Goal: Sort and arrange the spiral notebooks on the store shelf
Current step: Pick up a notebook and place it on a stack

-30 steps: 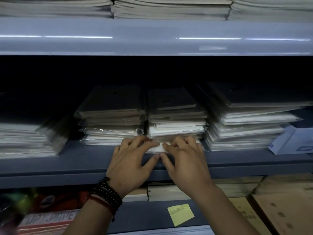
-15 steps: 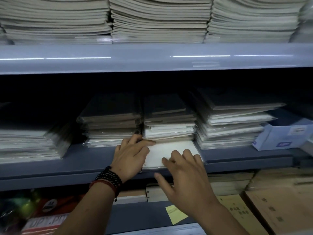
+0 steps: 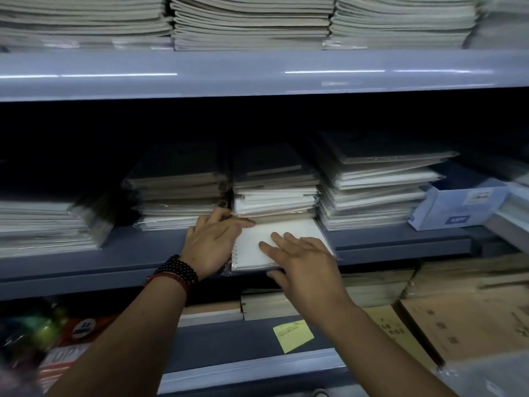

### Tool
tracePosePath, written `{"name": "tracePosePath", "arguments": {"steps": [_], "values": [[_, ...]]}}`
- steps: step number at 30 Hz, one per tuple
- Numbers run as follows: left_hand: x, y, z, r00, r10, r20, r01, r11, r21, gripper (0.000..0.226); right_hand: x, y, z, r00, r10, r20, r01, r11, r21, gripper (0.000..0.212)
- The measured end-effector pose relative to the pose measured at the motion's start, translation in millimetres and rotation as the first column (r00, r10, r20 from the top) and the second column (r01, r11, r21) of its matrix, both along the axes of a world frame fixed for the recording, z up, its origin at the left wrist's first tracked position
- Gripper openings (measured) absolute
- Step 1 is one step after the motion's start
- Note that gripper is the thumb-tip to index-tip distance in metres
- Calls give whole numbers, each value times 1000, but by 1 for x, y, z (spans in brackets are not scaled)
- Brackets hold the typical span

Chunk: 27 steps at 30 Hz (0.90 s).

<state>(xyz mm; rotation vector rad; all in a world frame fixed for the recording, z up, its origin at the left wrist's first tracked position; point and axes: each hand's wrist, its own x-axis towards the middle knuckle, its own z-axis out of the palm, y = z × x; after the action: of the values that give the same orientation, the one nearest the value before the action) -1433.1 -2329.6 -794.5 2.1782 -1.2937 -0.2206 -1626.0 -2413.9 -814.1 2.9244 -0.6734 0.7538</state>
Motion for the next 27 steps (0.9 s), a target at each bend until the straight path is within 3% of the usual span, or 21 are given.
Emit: {"name": "tracePosePath", "arguments": {"steps": [3,7,8,10,12,13,14,15,17,18,19,20,27], "values": [[1,1,0,1000,-4,13,4,1000,-2,42,-16,15,6,995,75,61,-72,997,-38,50],[4,0,-3,999,-5,45,5,1000,-12,39,-43,34,8,991,133,-31,-134,988,-71,48],[4,0,-4,999,-4,48,5,1000,-17,38,-51,36,11,990,139,-36,-140,990,-22,44],[4,-1,-4,999,0,46,1,1000,-25,37,-65,28,18,993,108,39,-114,957,268,48],[4,-2,-4,999,1,42,0,1000,-31,36,-73,11,19,976,-72,207,-35,882,470,48],[3,-2,-4,999,3,40,-1,999,-34,36,-75,1,21,942,-207,264,55,872,486,41],[2,-2,-4,999,5,42,-4,999,-35,36,-76,-12,20,896,-339,285,142,829,540,34],[2,-2,-4,999,8,43,-6,999,-34,36,-74,-20,22,848,-468,248,199,715,670,34],[1,-3,-4,999,8,43,-7,999,-32,35,-65,-29,25,803,-582,127,101,344,934,47],[1,-2,-4,999,7,42,-6,1000,-30,35,-61,-31,25,810,-579,90,12,170,985,49],[1,-2,-3,999,5,40,-4,1000,-29,35,-57,-30,26,825,-559,82,-61,55,997,44],[1,-2,-3,999,4,40,-2,1000,-28,35,-53,-30,27,837,-538,96,-116,-2,993,37],[3,0,-1,1000,-8,19,8,1000,-7,35,-58,-22,20,871,-463,165,-189,-6,982,49]]}}
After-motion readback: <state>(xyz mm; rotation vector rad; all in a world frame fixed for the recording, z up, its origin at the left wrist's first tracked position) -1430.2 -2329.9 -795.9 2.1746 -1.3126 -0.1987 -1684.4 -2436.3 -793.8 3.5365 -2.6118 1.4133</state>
